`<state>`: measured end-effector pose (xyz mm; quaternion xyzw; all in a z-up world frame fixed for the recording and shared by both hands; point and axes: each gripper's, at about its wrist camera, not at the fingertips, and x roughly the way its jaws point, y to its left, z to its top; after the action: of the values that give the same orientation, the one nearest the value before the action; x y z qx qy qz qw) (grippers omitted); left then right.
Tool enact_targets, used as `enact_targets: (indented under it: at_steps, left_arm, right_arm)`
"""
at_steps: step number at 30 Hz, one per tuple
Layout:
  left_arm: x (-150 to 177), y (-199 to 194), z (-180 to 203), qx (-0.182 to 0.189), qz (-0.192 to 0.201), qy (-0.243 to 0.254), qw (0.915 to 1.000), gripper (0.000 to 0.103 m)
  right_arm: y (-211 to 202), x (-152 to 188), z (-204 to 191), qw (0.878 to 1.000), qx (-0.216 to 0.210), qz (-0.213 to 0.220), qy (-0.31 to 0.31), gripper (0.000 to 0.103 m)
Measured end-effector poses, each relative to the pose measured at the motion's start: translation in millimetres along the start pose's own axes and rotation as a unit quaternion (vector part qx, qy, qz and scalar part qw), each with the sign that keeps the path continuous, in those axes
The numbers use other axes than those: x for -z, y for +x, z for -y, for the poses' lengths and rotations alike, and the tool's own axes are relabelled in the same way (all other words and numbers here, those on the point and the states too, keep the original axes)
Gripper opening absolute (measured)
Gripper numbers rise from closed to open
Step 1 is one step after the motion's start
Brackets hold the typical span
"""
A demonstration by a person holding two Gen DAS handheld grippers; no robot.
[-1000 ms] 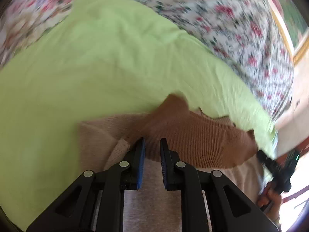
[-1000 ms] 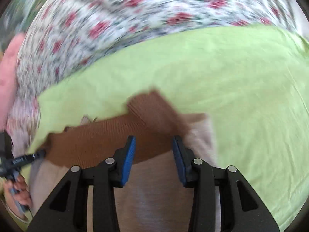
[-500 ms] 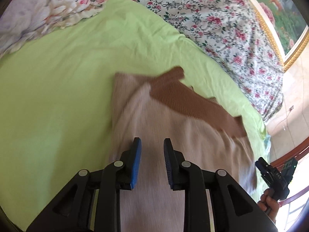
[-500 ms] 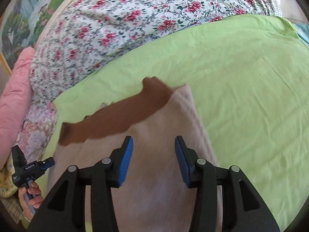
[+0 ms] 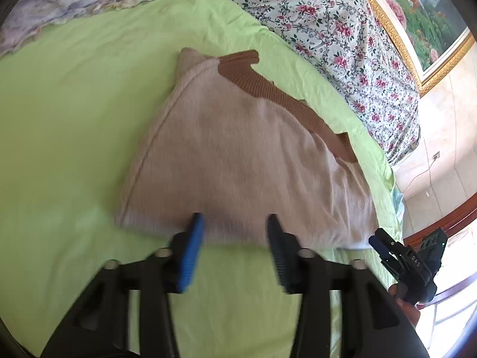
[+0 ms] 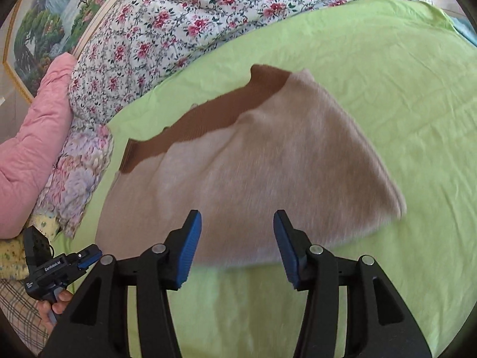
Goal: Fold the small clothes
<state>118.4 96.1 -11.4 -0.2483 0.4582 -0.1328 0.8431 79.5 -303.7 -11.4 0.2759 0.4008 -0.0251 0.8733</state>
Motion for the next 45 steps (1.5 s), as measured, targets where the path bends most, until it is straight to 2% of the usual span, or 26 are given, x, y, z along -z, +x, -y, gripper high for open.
enact_targets:
  at_steps: [7,9,14,18,25,34,38,41,43,45]
  left_arm:
    - [37.8,-6.8,2.7,0.014,-0.021,-0.002,0.9997,0.060]
    - [46.1,-7.7,1.7,0.024,-0.022,-0.010,0.9994,0.065]
    - [56.1,-8.7,-1.6,0.051,-0.022,-0.039,0.9977,0.066]
    - [54.8,-10.1,-3.8,0.070,-0.014,-0.063,0.9955,0.068]
    - [43.7,2.0,-13.6,0.075,0.001,-0.119,0.9900,0.072]
    - [10.5,30.8,-17.7,0.075,0.024,-0.146,0.9862,0.075]
    - [-7.2,40.5,-18.3,0.060,0.043,-0.147,0.9864,0.075]
    - [-17.5,43.8,-19.1,0.044,0.057,-0.141,0.9874,0.068]
    - [-23.9,43.9,-20.5,0.035,0.065,-0.134,0.9882,0.054]
    - [-28.7,43.4,-20.3,0.026,0.069,-0.123,0.9896,0.023]
  right_arm:
    - [-22.4,31.4,-12.3,1.000,-0.003,-0.007,-0.008,0.055]
    - [-28.1,39.5,-13.7,1.000,-0.003,-0.006,-0.009,0.059]
    - [-36.5,55.4,-11.7,1.000,-0.003,-0.008,-0.004,0.060]
    - [-38.7,62.3,-9.8,1.000,-0.002,-0.012,-0.001,0.060]
    - [-41.5,66.2,-13.1,1.000,-0.006,-0.015,-0.007,0.060]
    - [-38.2,68.2,-16.8,1.000,-0.013,-0.017,-0.007,0.060]
    - [-36.6,67.5,-14.9,1.000,-0.014,-0.019,-0.004,0.060]
    - [-34.0,65.5,-13.6,1.000,-0.015,-0.022,-0.002,0.060]
    - [-32.7,63.4,-12.3,1.000,-0.019,-0.022,-0.004,0.060]
    - [-31.2,59.4,-11.6,1.000,-0.019,-0.020,-0.007,0.060]
